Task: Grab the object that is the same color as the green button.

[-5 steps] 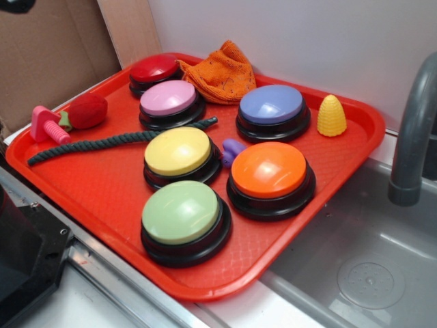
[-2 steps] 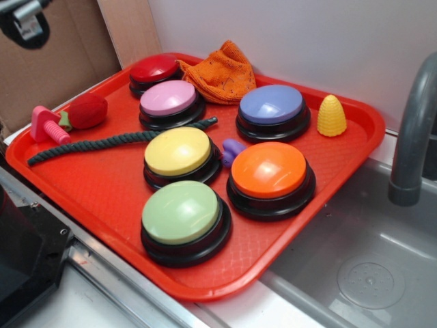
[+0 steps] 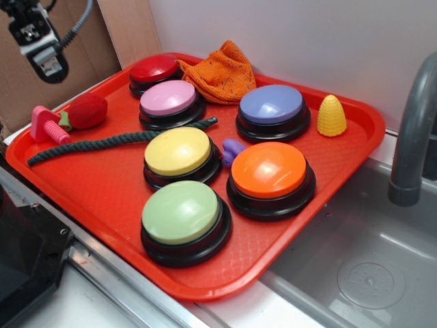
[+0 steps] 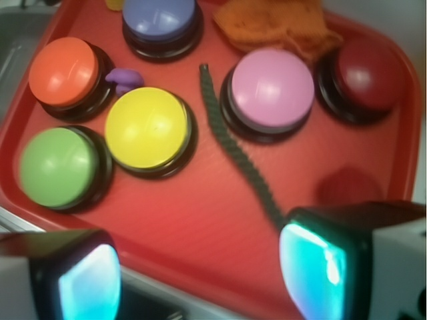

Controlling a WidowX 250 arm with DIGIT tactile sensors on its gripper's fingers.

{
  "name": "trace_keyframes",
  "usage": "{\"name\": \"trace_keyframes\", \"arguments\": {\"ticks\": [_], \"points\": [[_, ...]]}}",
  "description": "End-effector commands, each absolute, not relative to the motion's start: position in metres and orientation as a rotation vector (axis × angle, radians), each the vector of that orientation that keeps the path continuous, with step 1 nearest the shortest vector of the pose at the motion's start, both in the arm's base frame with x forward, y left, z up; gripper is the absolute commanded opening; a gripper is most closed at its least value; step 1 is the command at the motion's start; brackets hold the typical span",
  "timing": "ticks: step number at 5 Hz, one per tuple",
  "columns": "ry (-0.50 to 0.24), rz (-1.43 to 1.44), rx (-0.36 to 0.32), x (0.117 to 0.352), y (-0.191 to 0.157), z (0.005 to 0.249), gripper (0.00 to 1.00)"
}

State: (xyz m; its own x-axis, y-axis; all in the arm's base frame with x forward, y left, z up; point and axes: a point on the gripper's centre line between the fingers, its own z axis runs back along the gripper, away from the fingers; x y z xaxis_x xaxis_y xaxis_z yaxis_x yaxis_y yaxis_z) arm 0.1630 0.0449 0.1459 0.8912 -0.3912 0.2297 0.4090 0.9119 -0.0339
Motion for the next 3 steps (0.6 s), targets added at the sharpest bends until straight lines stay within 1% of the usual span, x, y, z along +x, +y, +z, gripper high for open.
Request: {"name": "trace_keyframes", "arguments": {"ticks": [1,2,3], "points": [[-0.262,-0.633,0.057,0.186,0.059,0.11,1.0],[-0.287,-0.665,0.051,0.188,0.065,0.088,1.0],[-0.305,-0.7,0.022,0.189,0.062,0.062,1.0]]}}
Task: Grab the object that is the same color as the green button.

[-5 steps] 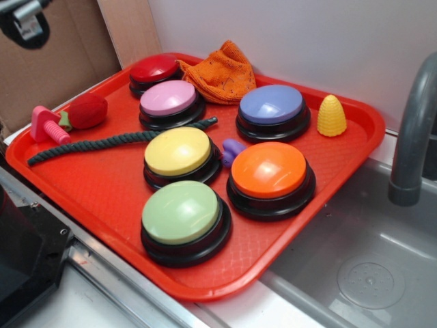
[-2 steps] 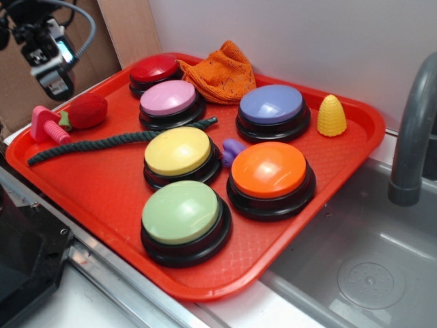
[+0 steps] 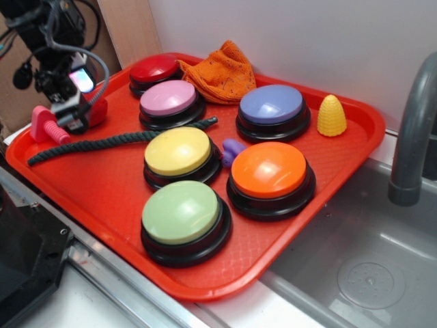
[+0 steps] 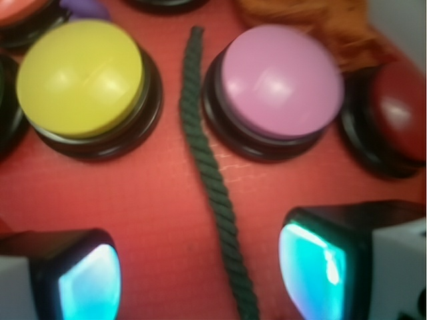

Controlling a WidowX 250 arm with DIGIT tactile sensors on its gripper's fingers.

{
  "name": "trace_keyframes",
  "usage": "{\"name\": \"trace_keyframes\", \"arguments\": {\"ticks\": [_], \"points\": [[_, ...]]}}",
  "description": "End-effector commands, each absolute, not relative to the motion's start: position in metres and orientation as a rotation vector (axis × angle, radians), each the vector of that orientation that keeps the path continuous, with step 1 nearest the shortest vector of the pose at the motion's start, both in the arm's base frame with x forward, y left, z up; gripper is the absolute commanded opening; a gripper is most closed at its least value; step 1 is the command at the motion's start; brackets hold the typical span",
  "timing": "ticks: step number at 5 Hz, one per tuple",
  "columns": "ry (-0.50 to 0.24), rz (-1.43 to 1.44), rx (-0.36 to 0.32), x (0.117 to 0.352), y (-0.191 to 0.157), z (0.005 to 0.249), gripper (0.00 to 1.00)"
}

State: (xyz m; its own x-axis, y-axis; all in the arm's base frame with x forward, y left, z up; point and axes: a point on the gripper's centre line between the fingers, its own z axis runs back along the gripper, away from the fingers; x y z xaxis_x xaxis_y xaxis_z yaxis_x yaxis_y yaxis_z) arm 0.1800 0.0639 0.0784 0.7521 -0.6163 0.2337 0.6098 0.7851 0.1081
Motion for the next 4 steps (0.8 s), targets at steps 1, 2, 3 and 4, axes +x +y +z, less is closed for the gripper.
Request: {"name": "trace_keyframes", "arguments": {"ticks": [1,2,3,4], "points": [[-0.277,-0.683,0.038,0.192,0.067,0.047,1.0],[-0.279,-0.699,-0.032,0.193,0.067,0.03,1.0],[-0.284,-0.695,-0.048,0.192,0.069,0.028,1.0],[-0.281,-0.704,-0.046,0.194,0.068,0.025,0.4]]}}
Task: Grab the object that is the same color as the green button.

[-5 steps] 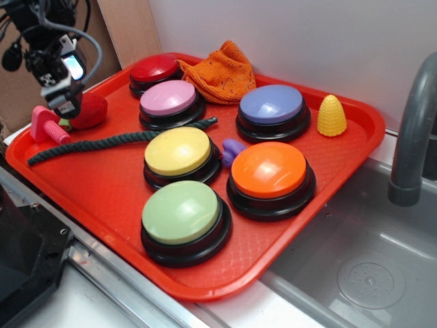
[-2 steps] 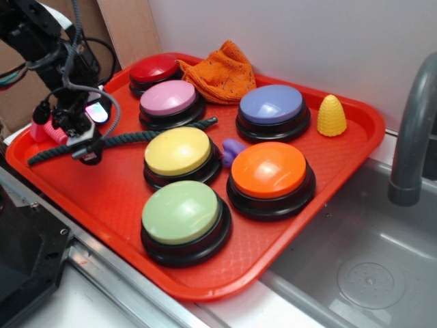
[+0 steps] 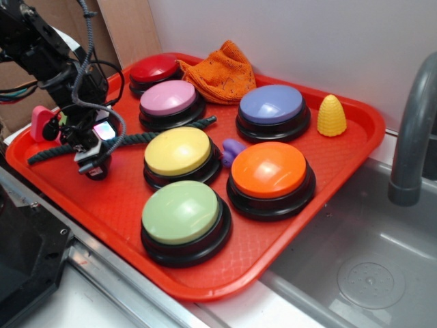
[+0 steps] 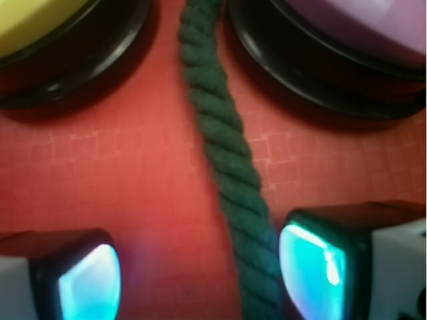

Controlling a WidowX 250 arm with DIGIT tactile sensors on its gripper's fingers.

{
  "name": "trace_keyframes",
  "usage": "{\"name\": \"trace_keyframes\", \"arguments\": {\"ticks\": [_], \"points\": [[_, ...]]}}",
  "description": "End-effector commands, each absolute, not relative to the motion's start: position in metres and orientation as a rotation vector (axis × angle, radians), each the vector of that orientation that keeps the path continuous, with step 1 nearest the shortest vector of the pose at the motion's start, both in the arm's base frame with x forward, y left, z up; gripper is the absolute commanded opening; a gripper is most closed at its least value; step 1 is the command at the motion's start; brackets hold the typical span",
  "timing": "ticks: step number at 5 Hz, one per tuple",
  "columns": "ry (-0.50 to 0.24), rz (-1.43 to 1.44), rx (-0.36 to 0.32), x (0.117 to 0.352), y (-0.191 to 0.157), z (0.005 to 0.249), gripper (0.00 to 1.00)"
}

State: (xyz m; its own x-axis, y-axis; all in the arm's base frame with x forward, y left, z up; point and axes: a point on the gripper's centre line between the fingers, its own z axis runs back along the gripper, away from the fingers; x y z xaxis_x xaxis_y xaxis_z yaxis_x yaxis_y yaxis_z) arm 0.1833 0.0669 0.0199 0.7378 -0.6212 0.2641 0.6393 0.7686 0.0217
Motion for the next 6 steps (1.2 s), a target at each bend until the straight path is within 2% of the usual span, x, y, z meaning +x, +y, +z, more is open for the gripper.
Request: {"name": "trace_keyframes", "arguments": {"ticks": [1,3,4,5,6], "points": [[-0.263,-0.704,-0.018,0.193,0.067,0.025,0.0],[-0.274,-0.672,-0.006,0.193,0.068,0.029,0.0],[-0.294,-0.651,0.057,0.196,0.064,0.04,0.0],[-0.308,-0.614,0.084,0.199,0.059,0.063,0.0],[-0.319,-0.363,0.094,0.201,0.053,0.109,0.0]]}}
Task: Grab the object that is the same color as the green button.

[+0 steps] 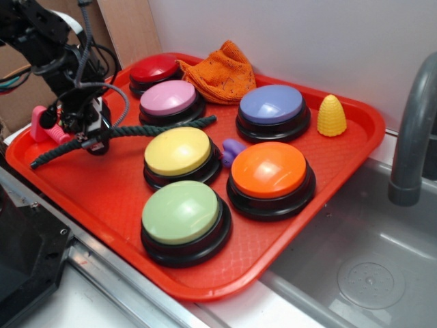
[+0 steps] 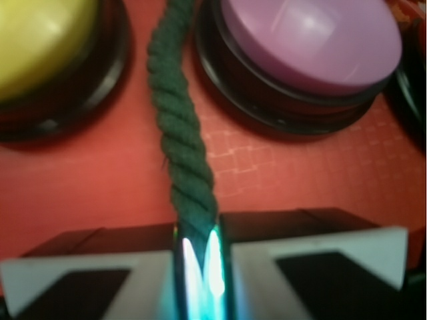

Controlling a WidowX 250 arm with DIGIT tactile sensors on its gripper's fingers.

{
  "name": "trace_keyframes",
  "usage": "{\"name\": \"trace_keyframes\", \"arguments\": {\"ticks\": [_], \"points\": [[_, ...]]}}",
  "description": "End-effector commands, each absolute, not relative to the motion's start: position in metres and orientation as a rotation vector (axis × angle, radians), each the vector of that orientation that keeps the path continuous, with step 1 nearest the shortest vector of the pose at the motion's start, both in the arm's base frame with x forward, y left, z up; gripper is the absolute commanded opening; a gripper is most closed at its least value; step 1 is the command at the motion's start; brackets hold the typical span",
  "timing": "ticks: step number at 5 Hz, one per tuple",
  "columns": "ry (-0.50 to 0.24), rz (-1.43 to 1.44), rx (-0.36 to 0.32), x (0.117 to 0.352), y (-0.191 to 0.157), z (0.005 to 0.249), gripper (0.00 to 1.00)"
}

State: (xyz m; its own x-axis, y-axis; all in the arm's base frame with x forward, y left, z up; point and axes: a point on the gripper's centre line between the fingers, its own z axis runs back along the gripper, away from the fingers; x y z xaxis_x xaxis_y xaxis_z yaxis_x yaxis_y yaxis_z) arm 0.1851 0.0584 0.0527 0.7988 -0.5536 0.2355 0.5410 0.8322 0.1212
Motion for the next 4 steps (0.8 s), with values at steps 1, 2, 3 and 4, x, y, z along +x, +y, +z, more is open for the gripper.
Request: {"name": "trace_keyframes", "arguments": {"ticks": [1,2,3,4], "points": [[-0.323,-0.121,0.186,0.203,0.032,0.157,0.0],[-0.353,-0.058,0.096,0.2,0.014,0.196,0.0],[-0.363,0.075,-0.056,0.198,0.014,0.219,0.0],[-0.343,0.138,-0.015,0.203,0.018,0.216,0.0]]}}
